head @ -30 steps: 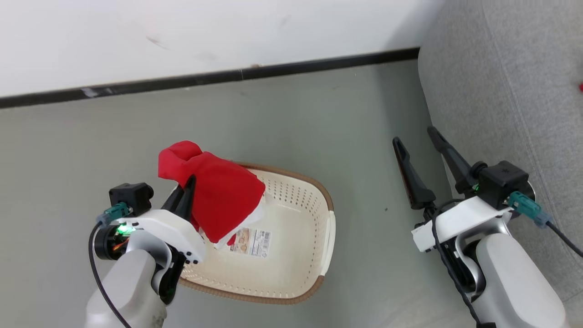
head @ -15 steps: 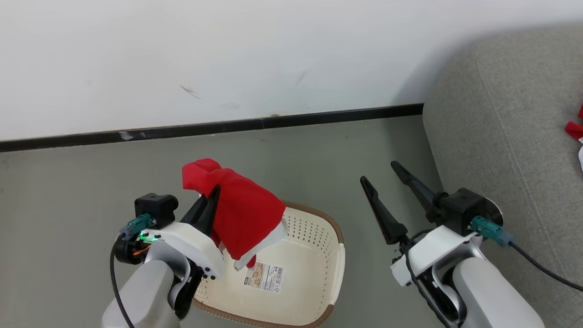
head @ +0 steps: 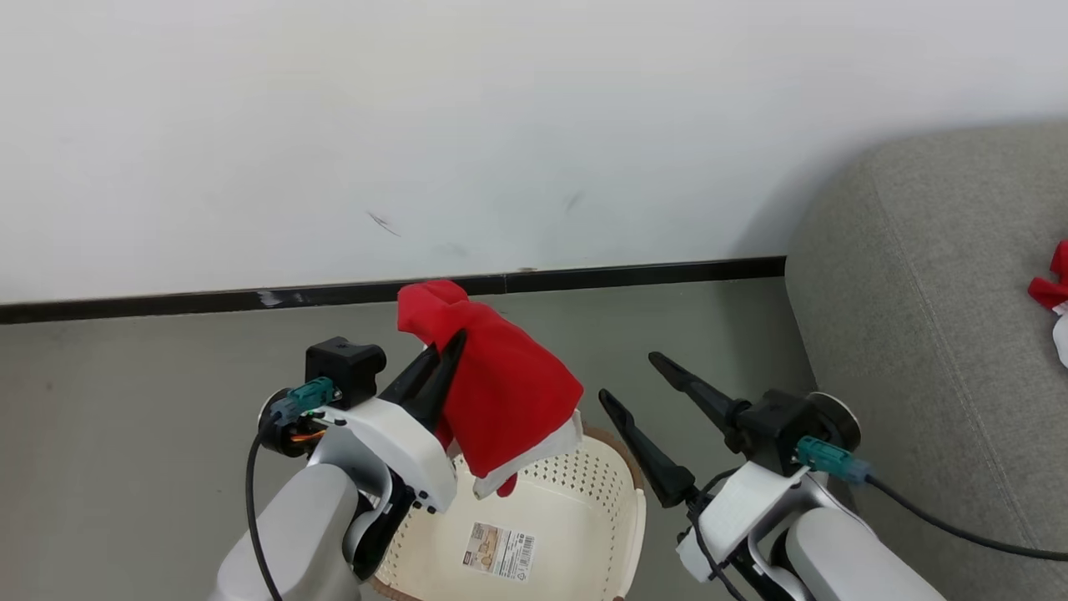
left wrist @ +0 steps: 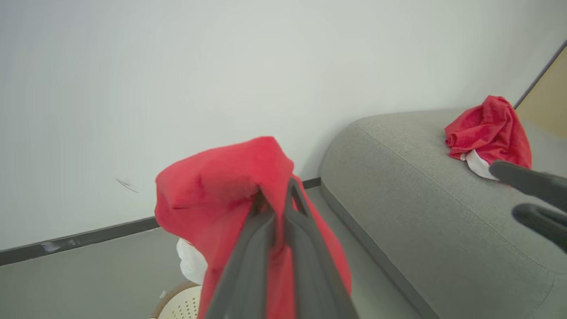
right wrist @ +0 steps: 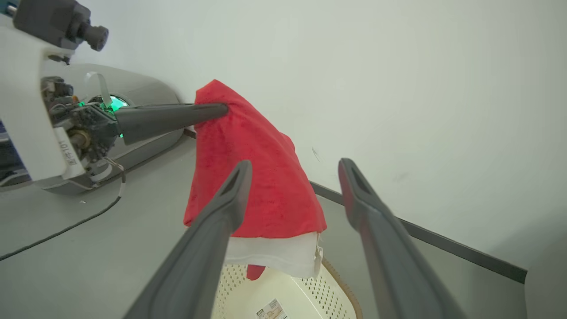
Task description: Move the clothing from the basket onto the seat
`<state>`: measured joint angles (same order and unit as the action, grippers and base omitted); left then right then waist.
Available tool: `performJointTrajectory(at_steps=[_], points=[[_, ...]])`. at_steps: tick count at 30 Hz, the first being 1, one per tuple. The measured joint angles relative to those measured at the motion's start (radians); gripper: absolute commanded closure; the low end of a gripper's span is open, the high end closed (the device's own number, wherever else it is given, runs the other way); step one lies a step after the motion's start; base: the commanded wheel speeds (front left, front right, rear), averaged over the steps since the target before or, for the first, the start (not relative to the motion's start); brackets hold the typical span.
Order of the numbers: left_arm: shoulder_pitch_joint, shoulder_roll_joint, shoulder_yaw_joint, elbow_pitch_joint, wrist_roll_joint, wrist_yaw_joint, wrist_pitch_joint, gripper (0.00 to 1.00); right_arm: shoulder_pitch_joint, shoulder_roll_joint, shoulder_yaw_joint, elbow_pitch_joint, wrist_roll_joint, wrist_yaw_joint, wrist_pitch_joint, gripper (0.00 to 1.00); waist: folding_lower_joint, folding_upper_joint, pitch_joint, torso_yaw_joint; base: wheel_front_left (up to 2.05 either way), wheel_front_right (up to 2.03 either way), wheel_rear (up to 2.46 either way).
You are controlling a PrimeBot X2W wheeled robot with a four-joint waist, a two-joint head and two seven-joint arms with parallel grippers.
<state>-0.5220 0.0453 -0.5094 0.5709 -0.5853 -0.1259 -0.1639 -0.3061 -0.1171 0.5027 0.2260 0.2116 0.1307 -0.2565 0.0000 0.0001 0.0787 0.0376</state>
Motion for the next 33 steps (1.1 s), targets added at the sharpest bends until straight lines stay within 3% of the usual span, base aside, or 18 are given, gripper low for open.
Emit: performJointTrajectory(at_steps=[10,33], points=[[0.021,0.002,-0.036,-0.128,0.007,0.0,0.061,1.0,-0.026,-0.017,0.094,0.001,0.018,0.0,0.0,0.0,0.0,0.0,-0.027,0.039,0.0,0.0,0.0],[0.092,0.016,-0.109,-0.44,-0.003,0.005,0.225,1.0,-0.093,-0.063,0.156,0.018,0.048,0.0,0.0,0.0,0.0,0.0,-0.037,0.152,0.0,0.0,0.0]])
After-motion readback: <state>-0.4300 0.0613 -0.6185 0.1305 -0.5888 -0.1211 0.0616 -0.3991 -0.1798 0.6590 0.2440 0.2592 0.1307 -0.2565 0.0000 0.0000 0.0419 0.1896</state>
